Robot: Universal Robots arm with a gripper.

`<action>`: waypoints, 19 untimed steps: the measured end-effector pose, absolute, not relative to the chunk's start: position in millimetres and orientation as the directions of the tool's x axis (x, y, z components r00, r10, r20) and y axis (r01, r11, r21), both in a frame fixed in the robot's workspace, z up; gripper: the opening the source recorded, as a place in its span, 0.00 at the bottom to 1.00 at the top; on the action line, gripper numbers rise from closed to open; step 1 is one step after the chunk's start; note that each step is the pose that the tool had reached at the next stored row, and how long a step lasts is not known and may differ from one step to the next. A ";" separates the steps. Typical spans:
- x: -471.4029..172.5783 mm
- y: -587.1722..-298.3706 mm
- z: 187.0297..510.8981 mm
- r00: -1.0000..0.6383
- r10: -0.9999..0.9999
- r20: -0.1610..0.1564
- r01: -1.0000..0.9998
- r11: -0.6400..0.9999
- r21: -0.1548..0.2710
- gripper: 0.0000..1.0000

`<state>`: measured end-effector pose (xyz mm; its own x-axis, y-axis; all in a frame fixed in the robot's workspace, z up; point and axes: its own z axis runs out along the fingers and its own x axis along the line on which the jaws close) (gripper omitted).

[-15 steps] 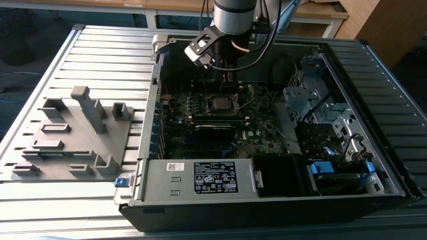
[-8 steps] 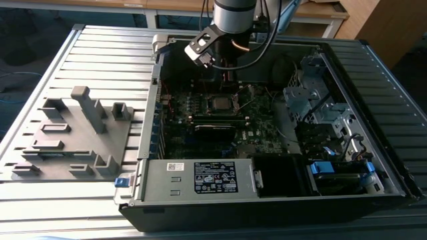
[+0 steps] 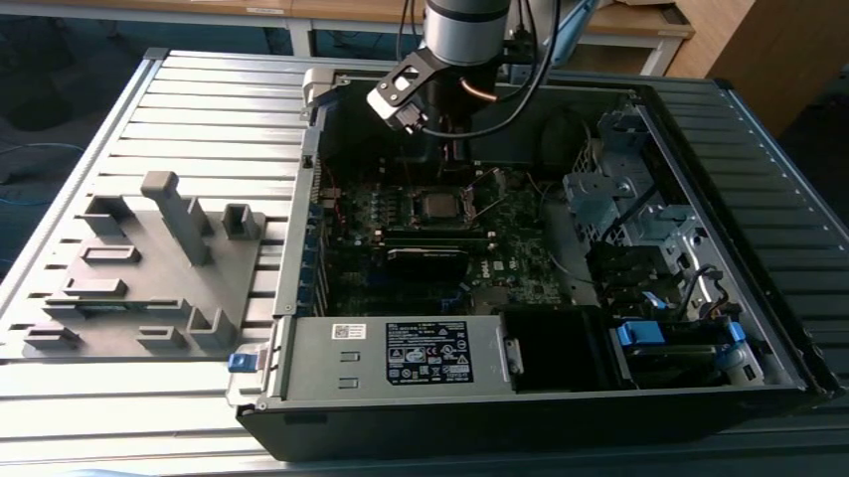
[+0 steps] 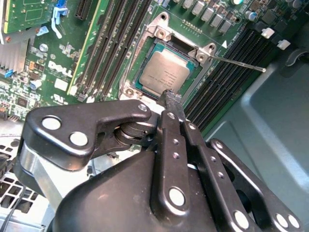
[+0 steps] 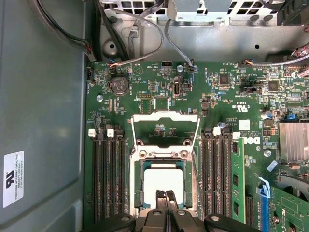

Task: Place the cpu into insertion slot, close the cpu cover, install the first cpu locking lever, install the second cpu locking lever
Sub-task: 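Close the cpu cover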

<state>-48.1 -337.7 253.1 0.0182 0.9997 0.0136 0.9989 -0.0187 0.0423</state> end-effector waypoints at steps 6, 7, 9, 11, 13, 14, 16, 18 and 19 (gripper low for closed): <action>-46.6 -337.7 253.1 0.018 1.000 0.013 0.999 -0.019 0.042 0.11; -46.4 -337.7 253.1 0.018 1.000 0.014 0.999 -0.019 0.042 0.11; -45.9 -337.6 253.1 0.018 1.000 0.014 0.999 -0.019 0.042 0.11; -45.6 -337.6 253.1 0.018 1.000 0.014 0.999 -0.019 0.042 0.11; -45.5 -337.6 253.1 0.018 1.000 0.014 0.999 -0.019 0.042 0.11; -45.5 -337.6 253.2 0.018 1.000 0.014 0.999 -0.019 0.042 0.11; -45.5 -337.6 253.7 0.018 1.000 0.013 0.999 -0.019 0.042 0.11; -45.5 -337.6 254.2 0.018 1.000 0.014 0.999 -0.019 0.042 0.11; -45.5 -337.6 254.7 0.018 1.000 0.013 0.999 -0.019 0.042 0.11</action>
<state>-45.5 -337.6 254.7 0.0182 0.9997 0.0134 0.9989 -0.0188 0.0422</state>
